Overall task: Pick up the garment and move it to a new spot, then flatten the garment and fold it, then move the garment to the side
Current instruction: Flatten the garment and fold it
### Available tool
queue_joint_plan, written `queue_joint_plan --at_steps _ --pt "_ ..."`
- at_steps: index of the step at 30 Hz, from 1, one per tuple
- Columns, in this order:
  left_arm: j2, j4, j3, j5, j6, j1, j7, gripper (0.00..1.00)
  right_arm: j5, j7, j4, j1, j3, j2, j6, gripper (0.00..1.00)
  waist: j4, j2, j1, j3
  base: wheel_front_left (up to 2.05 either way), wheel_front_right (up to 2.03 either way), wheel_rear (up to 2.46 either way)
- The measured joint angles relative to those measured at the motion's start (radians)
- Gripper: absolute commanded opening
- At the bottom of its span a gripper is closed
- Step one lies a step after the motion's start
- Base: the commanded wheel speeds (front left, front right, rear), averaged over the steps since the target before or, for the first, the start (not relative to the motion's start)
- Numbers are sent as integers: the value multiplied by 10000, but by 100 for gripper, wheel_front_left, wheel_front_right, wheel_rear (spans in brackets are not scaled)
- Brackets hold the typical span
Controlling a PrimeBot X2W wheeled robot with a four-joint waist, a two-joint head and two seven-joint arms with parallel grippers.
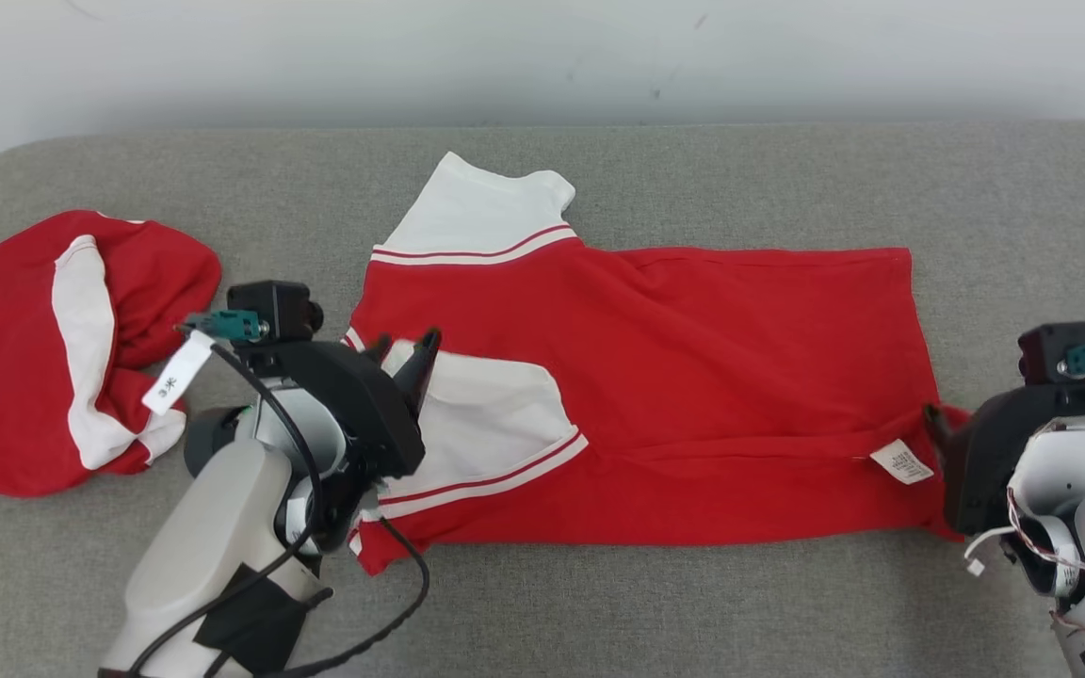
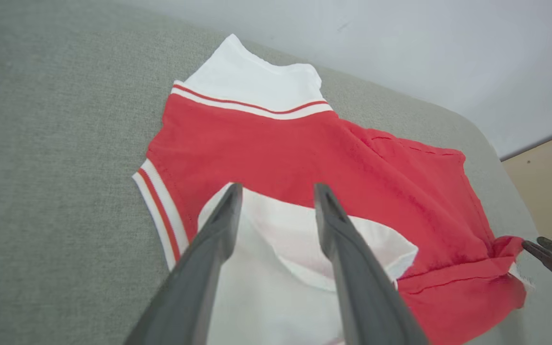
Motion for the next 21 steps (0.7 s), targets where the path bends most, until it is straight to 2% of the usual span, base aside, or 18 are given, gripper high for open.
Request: queue_joint_plan --at_steps 12,18,21 --pt "336 274 -309 688 -228 -263 -1032 100 -188 -1444 105 -230 -222 -136 12 100 100 -1 0 -186 0 0 0" --pt "763 25 -892 980 -541 1013 -861 100 -242 -1534 73 797 -403 -293 -2 100 176 -1 0 -501 0 0 0" --pt "1024 -399 -1012 1032 -552 1548 -905 100 -240 -1616 -79 1239 -539 -362 -82 100 208 -2 -1 -645 0 0 0"
